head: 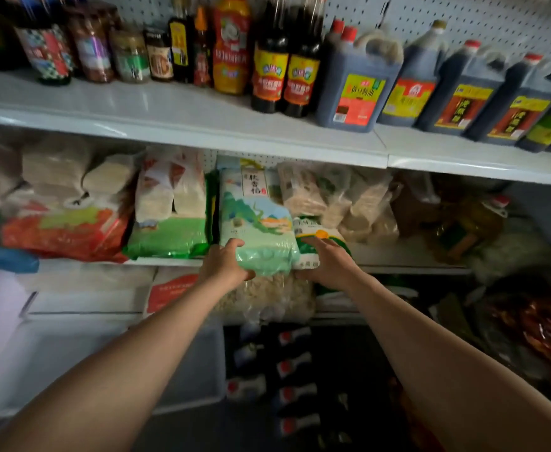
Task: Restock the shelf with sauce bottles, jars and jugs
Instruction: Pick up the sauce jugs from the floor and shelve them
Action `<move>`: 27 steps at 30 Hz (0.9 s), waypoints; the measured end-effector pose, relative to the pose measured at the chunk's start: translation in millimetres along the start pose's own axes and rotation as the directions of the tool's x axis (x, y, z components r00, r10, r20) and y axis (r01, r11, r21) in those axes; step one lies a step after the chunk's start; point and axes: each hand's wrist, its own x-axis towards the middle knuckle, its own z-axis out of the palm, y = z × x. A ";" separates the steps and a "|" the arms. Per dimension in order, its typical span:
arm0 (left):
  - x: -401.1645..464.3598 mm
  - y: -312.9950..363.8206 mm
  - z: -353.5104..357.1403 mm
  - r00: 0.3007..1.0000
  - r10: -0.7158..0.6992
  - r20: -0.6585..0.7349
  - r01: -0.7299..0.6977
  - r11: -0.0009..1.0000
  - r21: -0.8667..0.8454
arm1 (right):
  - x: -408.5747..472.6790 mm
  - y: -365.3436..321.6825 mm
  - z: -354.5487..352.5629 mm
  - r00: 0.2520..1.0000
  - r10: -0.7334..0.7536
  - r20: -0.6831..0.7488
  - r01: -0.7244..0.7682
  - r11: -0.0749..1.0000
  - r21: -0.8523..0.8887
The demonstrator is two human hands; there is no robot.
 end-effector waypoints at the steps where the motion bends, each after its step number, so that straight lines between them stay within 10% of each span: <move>1: -1.4 -7.6 5.7 1.000 -0.010 0.000 0.010 1.000 -0.008 | -1.0 1.7 8.1 1.000 0.006 0.013 -0.006 1.000 -0.001; 27: -7.3 -264.7 381.9 0.869 -0.421 0.262 0.479 0.847 -0.229 | 30.6 179.1 464.0 0.831 0.215 0.513 -0.412 0.858 0.308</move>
